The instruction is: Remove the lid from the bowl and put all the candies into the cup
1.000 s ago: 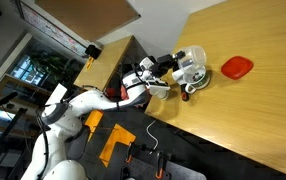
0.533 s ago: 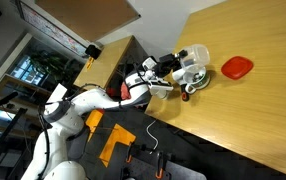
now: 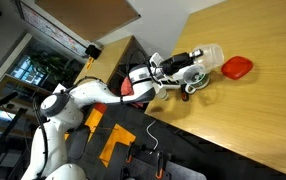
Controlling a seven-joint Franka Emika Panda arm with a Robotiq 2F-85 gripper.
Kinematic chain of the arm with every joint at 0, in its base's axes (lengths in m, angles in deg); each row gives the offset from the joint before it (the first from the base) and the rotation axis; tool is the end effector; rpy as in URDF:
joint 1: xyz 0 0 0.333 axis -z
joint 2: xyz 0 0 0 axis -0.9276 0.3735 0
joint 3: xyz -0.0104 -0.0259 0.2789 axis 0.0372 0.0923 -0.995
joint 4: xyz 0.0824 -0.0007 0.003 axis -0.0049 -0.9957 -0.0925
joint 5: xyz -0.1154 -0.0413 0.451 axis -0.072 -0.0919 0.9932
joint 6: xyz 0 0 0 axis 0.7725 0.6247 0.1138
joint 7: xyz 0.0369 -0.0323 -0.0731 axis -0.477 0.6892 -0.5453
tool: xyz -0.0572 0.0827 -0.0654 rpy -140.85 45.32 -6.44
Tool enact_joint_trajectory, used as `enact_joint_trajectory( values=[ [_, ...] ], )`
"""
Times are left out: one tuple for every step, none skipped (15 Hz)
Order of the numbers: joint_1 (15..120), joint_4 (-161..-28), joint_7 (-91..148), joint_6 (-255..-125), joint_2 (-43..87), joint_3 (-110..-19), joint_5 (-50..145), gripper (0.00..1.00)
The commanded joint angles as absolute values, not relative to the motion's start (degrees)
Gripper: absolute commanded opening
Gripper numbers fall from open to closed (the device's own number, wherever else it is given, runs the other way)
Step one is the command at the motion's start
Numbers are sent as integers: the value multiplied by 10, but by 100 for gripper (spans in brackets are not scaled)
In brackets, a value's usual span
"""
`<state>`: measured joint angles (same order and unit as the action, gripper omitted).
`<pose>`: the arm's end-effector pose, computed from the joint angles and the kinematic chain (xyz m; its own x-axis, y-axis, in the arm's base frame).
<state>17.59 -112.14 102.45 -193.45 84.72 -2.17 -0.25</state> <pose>0.6020 -0.2537 0.1015 0.8899 0.1551 0.4291 -0.4417 0.0575 0.8953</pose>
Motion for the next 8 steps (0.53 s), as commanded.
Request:
enact_joint_trajectory(
  values=[
    [217, -1138, 1053, -1985, 765, -30, -23, 4],
    [226, -1141, 1056, -1998, 751, -30, -21, 4],
    [236, -1144, 1060, -2009, 738, -29, -18, 4],
    [245, -1149, 1064, -2020, 723, -29, -17, 4],
    [252, -1153, 1069, -2029, 709, -28, -15, 4],
    [258, -1158, 1073, -2036, 694, -29, -12, 4],
    [263, -1162, 1079, -2043, 679, -28, -11, 4],
    [266, -1167, 1086, -2048, 663, -27, -9, 4]
  ],
)
